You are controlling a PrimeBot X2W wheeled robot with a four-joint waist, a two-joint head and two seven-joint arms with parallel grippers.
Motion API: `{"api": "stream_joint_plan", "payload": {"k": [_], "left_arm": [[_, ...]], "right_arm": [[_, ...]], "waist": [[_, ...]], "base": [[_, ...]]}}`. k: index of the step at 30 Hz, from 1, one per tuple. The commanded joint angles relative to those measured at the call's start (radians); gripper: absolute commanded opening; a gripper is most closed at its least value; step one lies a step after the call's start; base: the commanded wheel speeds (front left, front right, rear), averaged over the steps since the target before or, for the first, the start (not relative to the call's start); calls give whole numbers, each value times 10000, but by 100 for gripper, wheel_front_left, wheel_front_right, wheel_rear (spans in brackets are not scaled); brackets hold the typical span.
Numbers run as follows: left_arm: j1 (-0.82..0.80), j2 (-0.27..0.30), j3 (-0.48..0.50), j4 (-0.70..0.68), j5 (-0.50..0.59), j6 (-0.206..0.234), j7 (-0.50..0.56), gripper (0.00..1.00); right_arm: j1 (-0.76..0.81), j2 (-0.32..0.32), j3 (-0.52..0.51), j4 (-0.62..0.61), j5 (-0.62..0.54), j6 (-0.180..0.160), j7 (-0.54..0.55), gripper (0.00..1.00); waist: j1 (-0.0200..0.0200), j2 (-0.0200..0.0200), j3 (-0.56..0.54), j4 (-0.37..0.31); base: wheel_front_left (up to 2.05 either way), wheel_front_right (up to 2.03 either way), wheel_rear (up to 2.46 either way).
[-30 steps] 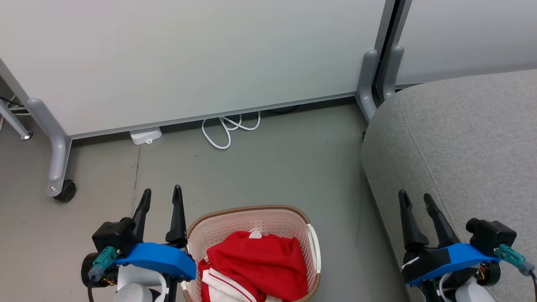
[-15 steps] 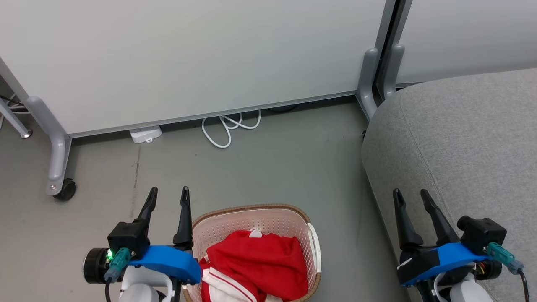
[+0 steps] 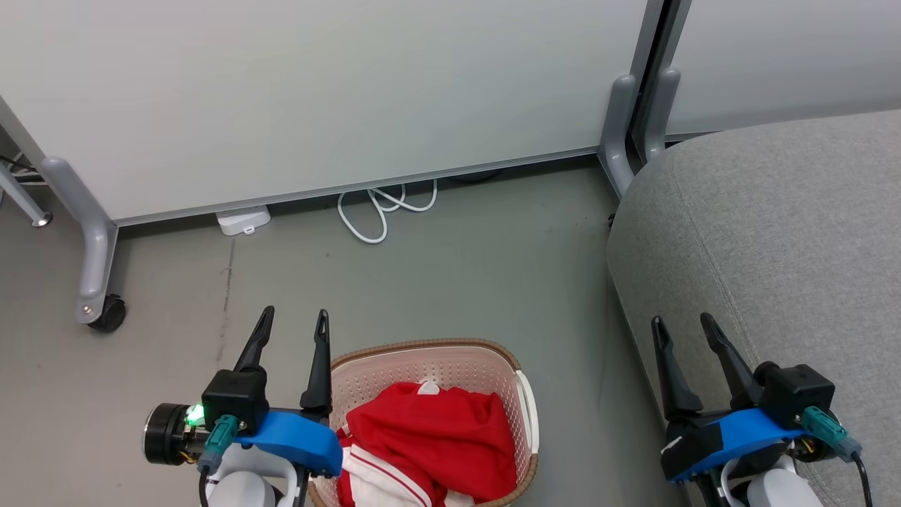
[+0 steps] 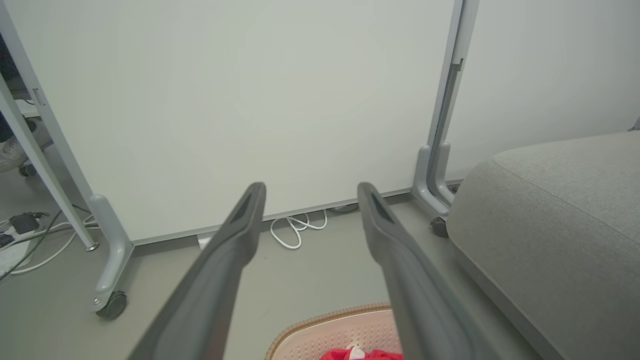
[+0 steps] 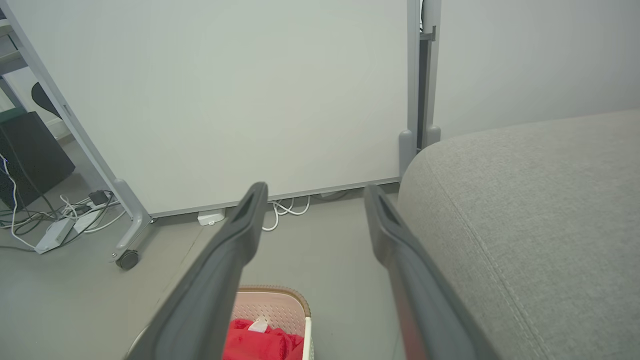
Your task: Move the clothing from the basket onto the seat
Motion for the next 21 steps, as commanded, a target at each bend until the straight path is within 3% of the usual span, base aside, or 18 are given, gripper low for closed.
{"api": "stream_joint_plan", "payload": {"k": [1,11,21], "left_arm": [[-140,-3,-65,20,216,28,-109,100],[-194,-26,-112,97,839,37,-264,100],[-234,-40,-88,93,779,-19,-255,100]], "right_arm": [[-135,-69,30,27,-232,23,-83,100],[-204,-74,86,84,-799,24,-241,100],[-223,-72,79,110,-689,16,-232,100]], "waist": [[0,0,18,2],[0,0,87,7],[0,0,174,6]], "base": [[0,0,0],[0,0,0],[0,0,0]]}}
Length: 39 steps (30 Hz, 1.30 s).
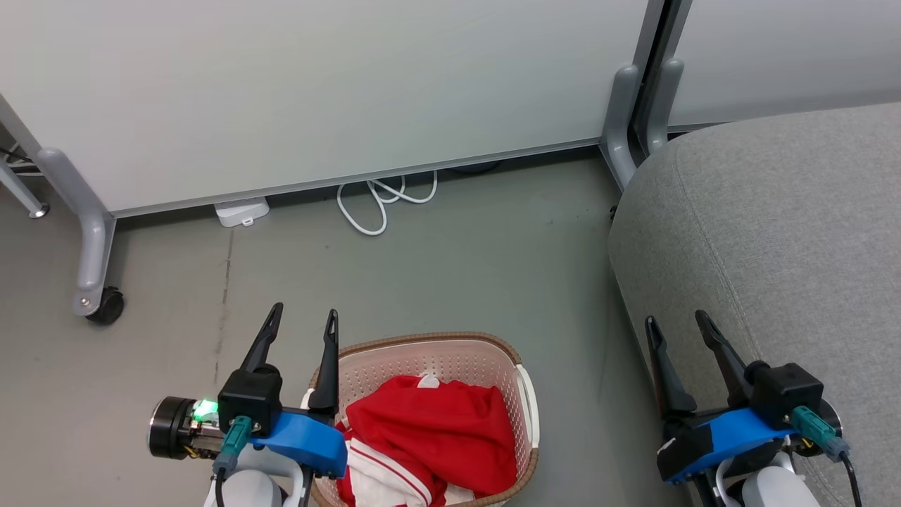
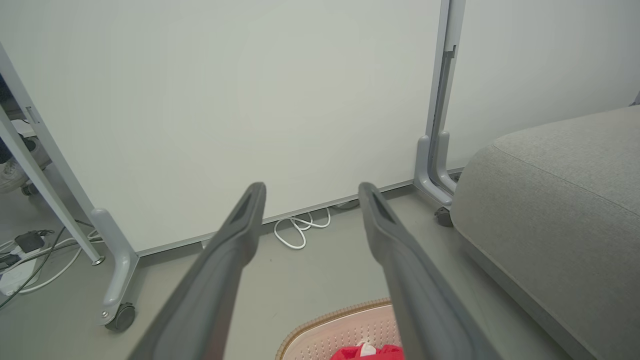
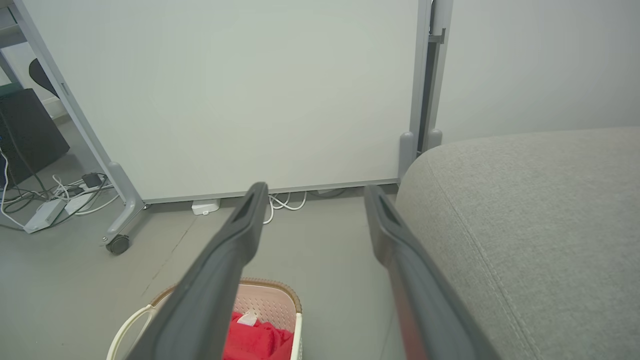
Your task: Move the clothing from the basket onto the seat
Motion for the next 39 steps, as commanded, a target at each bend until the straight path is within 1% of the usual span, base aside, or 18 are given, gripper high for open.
{"api": "stream_joint_plan", "payload": {"k": [1,5,11,17,23,30,39], "left_arm": [[-189,-8,3,20,6,-13,-52,100],[-197,-10,1,60,40,-54,-52,100],[-655,111,-197,217,271,-272,-51,100],[-1510,460,-736,722,504,-547,-51,100],[-2530,951,-1435,1610,698,-719,-49,100],[-3843,1596,-2585,2936,840,-788,-43,100],[-5242,2246,-4850,4548,353,-798,-43,100]], "right_arm": [[-158,-63,2,14,15,4,-56,100],[-169,-63,-7,-8,3,4,-56,100],[-433,-63,-59,-94,-64,4,-56,100],[-783,-55,-53,-261,-78,4,-50,100],[-1281,-55,59,-477,-55,4,-48,100],[-2009,-52,208,-781,29,4,-48,100],[-2837,-48,407,-1071,153,4,-47,100]], "waist": [[0,0,15,-3],[0,0,94,-23],[0,0,491,-209],[0,0,1193,-634],[0,0,2132,-1151],[0,0,3408,-1731],[0,0,4824,-2285]], "base": [[0,0,0],[0,0,0],[0,0,0],[0,0,0],[0,0,0],[0,0,0],[0,0,0]]}}
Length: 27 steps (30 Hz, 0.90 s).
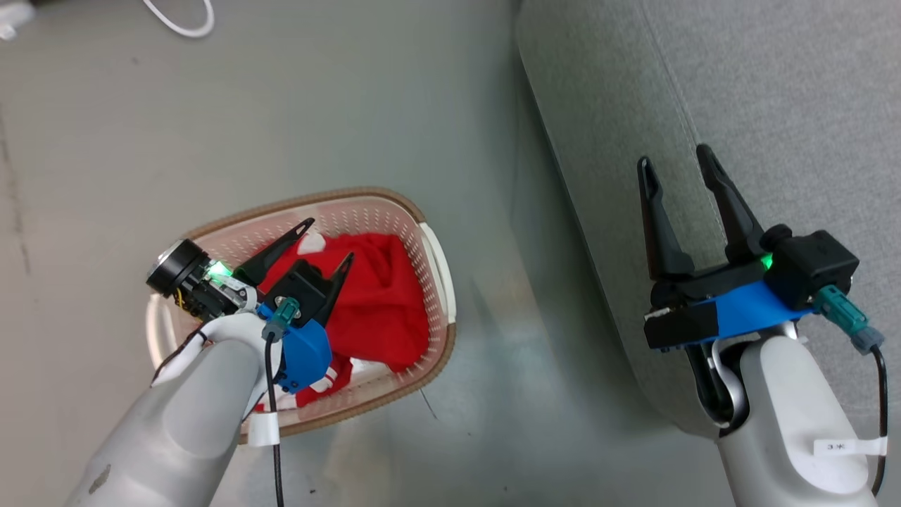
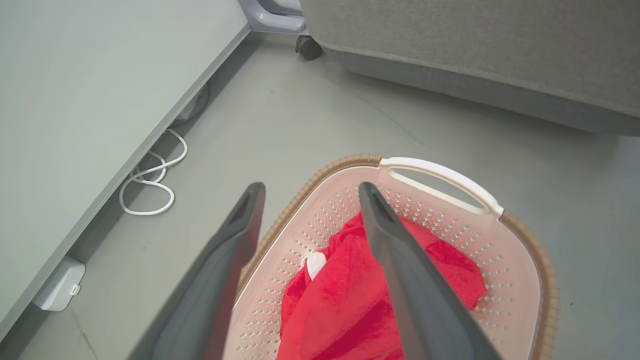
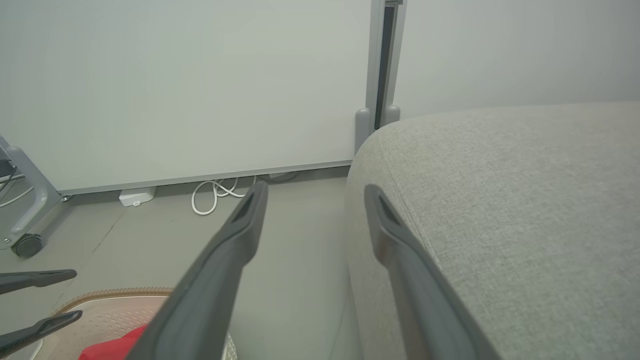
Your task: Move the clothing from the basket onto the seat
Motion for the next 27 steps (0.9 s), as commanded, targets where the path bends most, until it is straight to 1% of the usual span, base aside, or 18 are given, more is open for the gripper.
{"api": "stream_joint_plan", "payload": {"k": [1,10,18,23,27], "left_arm": [[-288,139,-295,217,-61,-11,-30,100],[-1446,686,-2823,1611,-474,-11,-31,100],[-2449,1127,-4823,2778,-1066,-12,-31,100],[-3074,1227,-5787,3399,-1393,-12,-23,100],[-3498,1268,-6162,3751,-1438,-12,86,100]], "right_arm": [[-259,-23,38,-63,69,4,-39,100],[-826,-23,342,-448,189,4,-39,100],[-1313,-23,526,-859,337,4,-39,100],[-1560,-23,566,-1118,416,4,-39,100],[-1723,-23,631,-1312,449,4,-39,100]], "waist": [[-2,0,556,-351],[-2,0,1739,-793],[-2,0,2750,-1147],[-2,0,3326,-1312],[-2,0,3768,-1416]], "base": [[0,0,0],[0,0,0],[0,0,0],[0,0,0],[0,0,0]]}}
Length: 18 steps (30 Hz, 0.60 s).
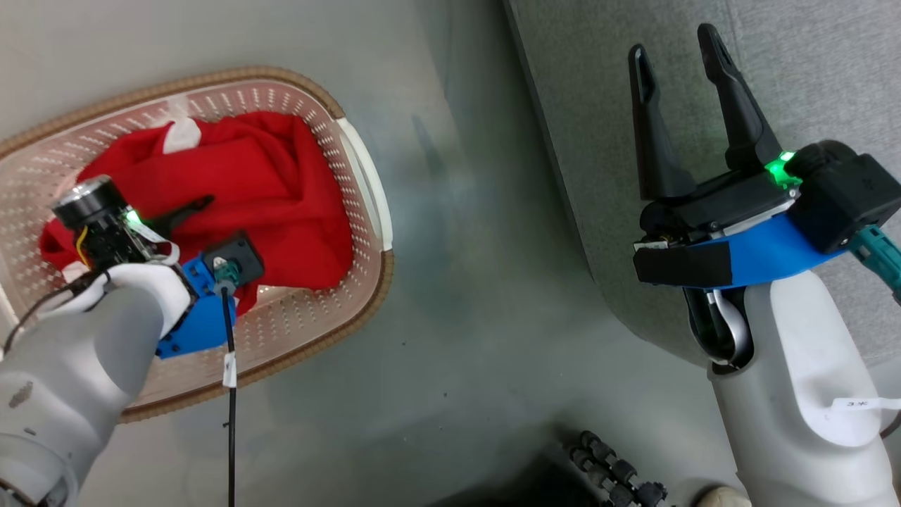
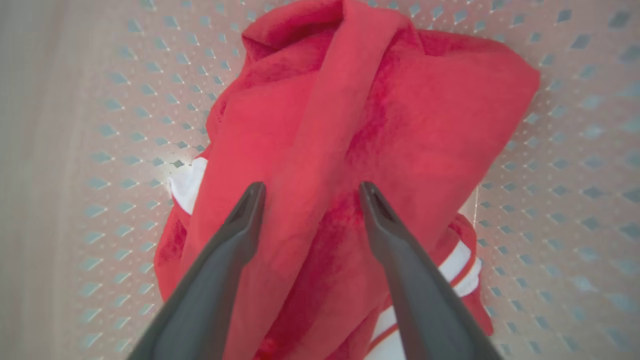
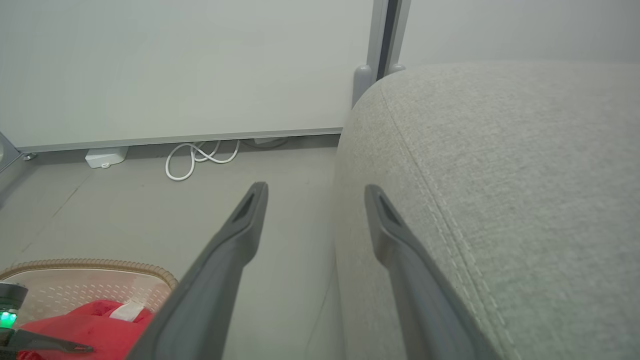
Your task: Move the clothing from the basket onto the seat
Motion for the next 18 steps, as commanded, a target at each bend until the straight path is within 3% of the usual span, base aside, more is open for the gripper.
{"api": "stream_joint_plan", "payload": {"k": [1,16,17,18], "left_arm": [[-348,77,-73,135,-6,-10,61,100],[-1121,-40,-270,616,59,-11,176,100],[-1116,-53,-275,636,80,-11,184,49],[-1131,-68,-277,651,90,-11,184,22]], "right_arm": [[-227,-20,34,-121,71,4,-39,100],[-183,-22,43,-533,116,4,-39,100],[-170,-22,37,-524,115,4,-39,100],[-161,-22,33,-507,112,4,-39,100]], "waist": [[-1,0,329,-126],[-1,0,1088,-278],[-1,0,1099,-270],[-1,0,1104,-259]], "base": [[0,0,0],[0,0,0],[0,0,0],[0,0,0]]}}
